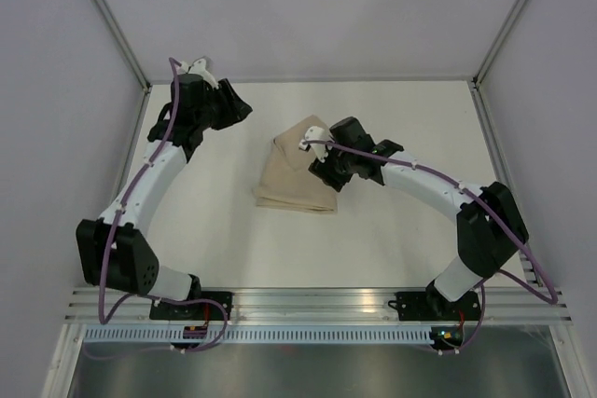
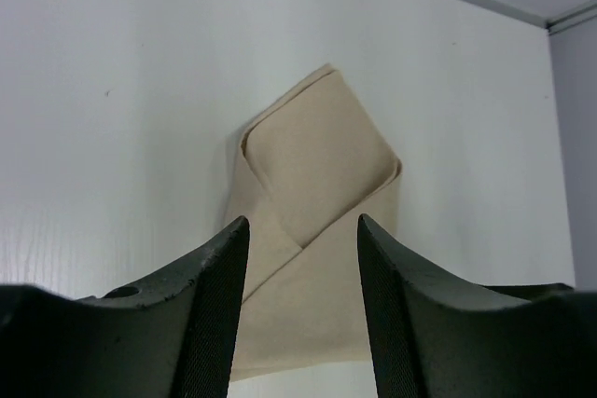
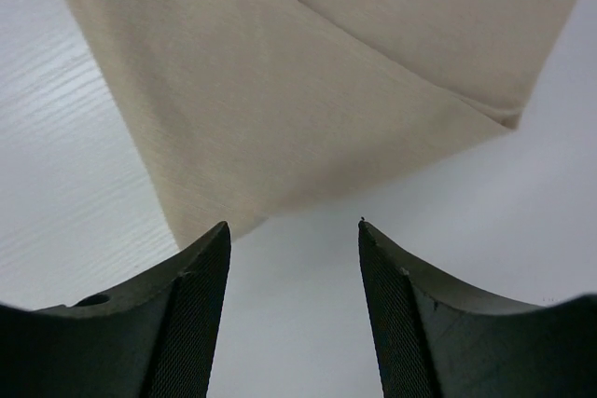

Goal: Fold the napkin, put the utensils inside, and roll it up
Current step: Roll the napkin with the utensil

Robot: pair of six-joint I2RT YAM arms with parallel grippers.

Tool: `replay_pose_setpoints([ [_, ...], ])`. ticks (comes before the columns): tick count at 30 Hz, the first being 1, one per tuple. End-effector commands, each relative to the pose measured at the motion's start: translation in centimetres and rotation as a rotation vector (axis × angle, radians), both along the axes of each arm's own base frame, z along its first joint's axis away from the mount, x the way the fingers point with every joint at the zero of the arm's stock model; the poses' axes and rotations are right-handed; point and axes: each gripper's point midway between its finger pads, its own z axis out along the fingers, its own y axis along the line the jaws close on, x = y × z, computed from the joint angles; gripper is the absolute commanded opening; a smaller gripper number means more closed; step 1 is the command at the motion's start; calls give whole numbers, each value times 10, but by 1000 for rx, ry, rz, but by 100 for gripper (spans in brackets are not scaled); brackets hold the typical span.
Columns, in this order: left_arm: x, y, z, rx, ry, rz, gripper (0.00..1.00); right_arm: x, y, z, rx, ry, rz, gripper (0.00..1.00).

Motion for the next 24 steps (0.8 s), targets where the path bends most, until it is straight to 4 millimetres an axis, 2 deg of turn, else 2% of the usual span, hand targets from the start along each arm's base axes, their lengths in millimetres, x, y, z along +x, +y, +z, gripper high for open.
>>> replay_pose_setpoints([
  [1, -20, -7, 39, -57, -121, -40, 56, -5, 31, 1, -33, -89, 129, 64],
  [3, -32, -8, 47, -78, -146, -50, 56, -6, 37, -6, -59, -117, 158, 64],
  [4, -41, -5, 66, -84, -200, -48, 56, -7, 42, -9, -65, -124, 168, 64],
  [6, -50, 1, 77, -72, -229, -27, 57, -14, 54, -16, -70, -121, 206, 64],
  [7, -58, 5, 89, -65, -261, -24, 57, -17, 58, -18, -73, -123, 223, 64],
  [8, -65, 6, 91, -62, -266, -25, 57, -22, 69, -21, -71, -139, 250, 63],
  [10, -73, 11, 99, -61, -285, -11, 58, -28, 75, -30, -92, -158, 266, 64],
  [11, -81, 12, 109, -66, -309, -14, 59, -37, 84, -37, -103, -155, 295, 64],
  [13, -87, 12, 119, -59, -335, -23, 63, -47, 92, -46, -115, -165, 333, 64],
  [15, -93, 12, 132, -64, -362, -39, 65, -46, 92, -54, -145, -178, 336, 65],
  [20, -98, 9, 145, -59, -396, -66, 68, -49, 103, -69, -170, -187, 349, 65],
  [24, -94, 5, 141, -59, -383, -86, 68, -51, 107, -84, -205, -186, 349, 65],
])
